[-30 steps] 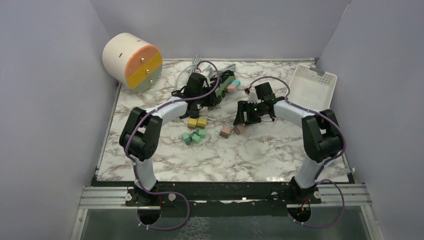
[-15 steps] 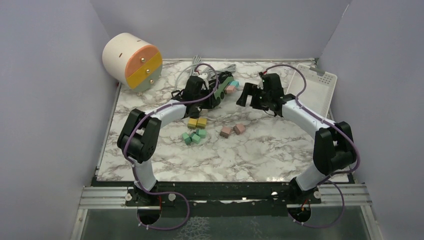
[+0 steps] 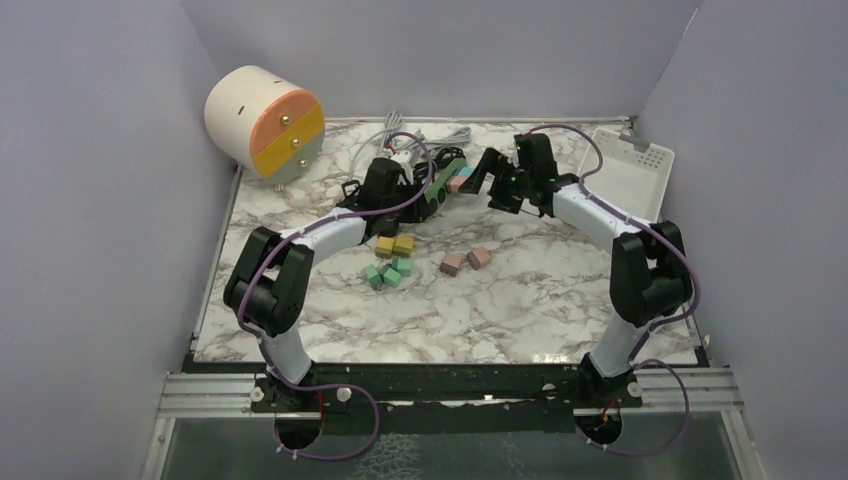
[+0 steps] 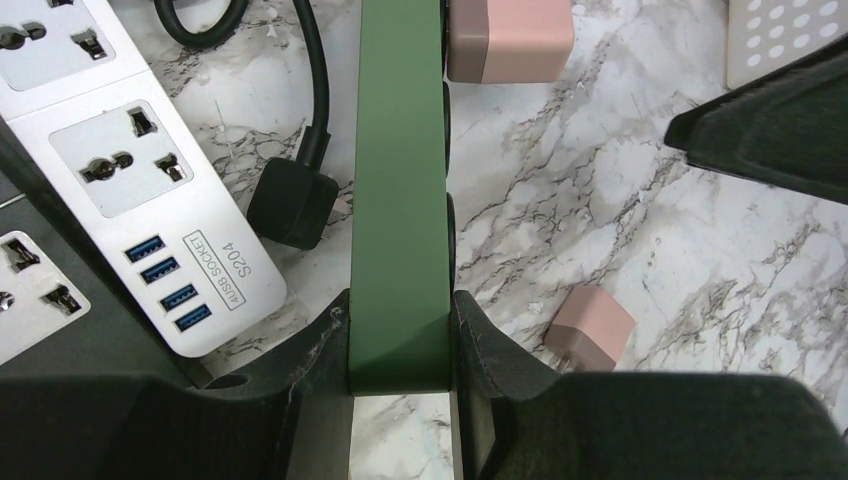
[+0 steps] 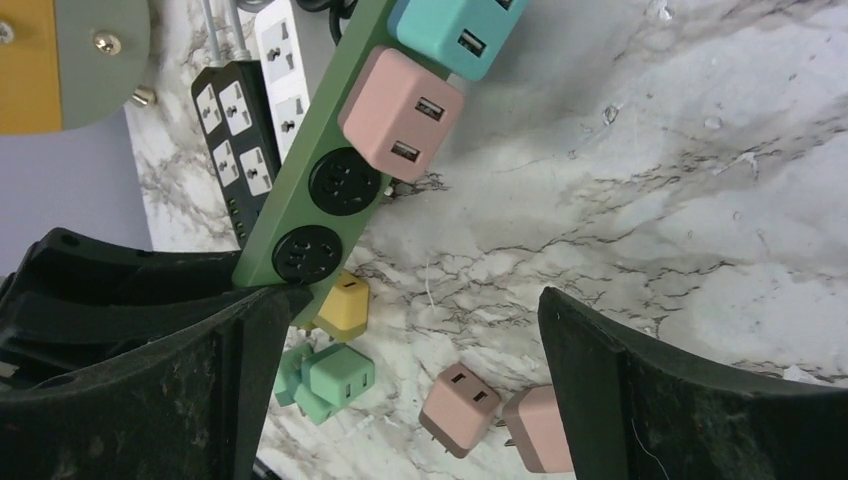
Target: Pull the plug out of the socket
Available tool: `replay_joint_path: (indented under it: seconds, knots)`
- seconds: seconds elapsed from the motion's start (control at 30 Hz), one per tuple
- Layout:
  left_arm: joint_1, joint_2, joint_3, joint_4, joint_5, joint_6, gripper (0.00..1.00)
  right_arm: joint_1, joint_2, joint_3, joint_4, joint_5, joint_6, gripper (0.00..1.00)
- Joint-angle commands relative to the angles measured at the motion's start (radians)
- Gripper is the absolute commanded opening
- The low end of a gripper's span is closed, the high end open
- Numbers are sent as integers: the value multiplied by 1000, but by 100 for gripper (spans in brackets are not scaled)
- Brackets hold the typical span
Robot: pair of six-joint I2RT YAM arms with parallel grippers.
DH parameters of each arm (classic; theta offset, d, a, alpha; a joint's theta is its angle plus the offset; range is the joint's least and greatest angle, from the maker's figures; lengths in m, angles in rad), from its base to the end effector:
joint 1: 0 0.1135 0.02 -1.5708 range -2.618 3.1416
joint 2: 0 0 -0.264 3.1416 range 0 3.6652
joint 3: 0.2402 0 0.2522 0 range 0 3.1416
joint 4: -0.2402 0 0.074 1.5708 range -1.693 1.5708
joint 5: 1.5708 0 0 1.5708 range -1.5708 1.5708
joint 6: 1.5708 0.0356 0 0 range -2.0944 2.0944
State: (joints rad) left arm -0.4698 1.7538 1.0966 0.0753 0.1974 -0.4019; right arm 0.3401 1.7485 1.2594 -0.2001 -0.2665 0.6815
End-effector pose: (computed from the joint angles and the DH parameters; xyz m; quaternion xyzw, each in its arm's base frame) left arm 0.3442 -0.1826 0.2111 0.0765 0.8739 -0.2780 0.3915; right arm 0.3690 0.1405 0.2423 0.0964 0.8930 0.3116 0.3102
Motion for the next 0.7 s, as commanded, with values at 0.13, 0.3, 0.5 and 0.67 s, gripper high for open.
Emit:
replay_joint_path:
  seconds: [0.13,0.3,0.5,0.67]
  knots:
    - [2,-98,-21,137,-26,14,0,-19,75,71,32,-116,125,99]
    - [1,-106,-35,164,-21,21,0,-19,132,116,31,-161,177,100]
    - [-1,-112,-35,163,-25,26,0,-19,201,168,33,-184,237,99]
    - [-3,-116,-38,169,-20,26,0,-19,261,199,66,-182,293,87]
